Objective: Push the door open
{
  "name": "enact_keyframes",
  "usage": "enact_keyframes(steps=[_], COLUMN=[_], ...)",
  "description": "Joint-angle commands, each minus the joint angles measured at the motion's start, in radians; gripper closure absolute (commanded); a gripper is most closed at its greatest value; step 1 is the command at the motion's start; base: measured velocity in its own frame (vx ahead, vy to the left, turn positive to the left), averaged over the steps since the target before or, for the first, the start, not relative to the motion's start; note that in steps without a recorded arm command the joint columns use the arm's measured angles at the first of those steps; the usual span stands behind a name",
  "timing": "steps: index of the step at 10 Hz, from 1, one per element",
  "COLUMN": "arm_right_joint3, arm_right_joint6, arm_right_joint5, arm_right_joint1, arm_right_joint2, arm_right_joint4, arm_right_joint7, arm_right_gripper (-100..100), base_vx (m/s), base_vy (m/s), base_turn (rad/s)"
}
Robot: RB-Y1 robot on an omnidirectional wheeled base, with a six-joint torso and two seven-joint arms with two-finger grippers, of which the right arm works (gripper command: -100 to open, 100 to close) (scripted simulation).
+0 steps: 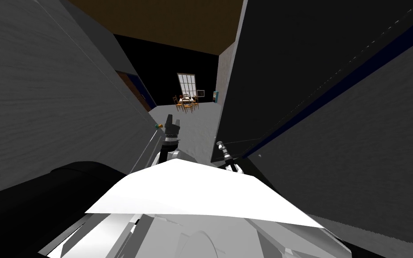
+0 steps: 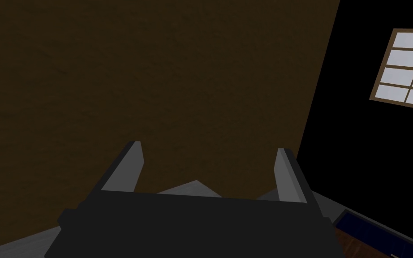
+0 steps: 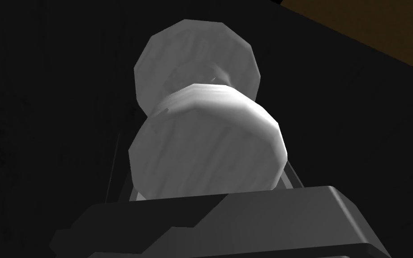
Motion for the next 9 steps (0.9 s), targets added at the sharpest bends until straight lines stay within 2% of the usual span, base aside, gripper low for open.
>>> enact_keyframes(steps=[1,3,9], arm_right_joint3=[0.002,0.021,0.049], arm_right_joint6=[0.002,0.003,0.003], arm_right_joint5=[-0.009,-0.038,-0.083], arm_right_joint1=[-0.004,-0.011,-0.023], arm_right_joint2=[-0.002,-0.003,-0.003], arm_right_joint4=[-0.003,0.006,0.018], arm_right_joint7=[-0.031,-0.095,-0.239], arm_right_gripper=[100,100,100], base_vx=[0.040,0.054,0.051], base_vy=[0.033,0.029,0.033], base_turn=[-0.040,-0.064,-0.054])
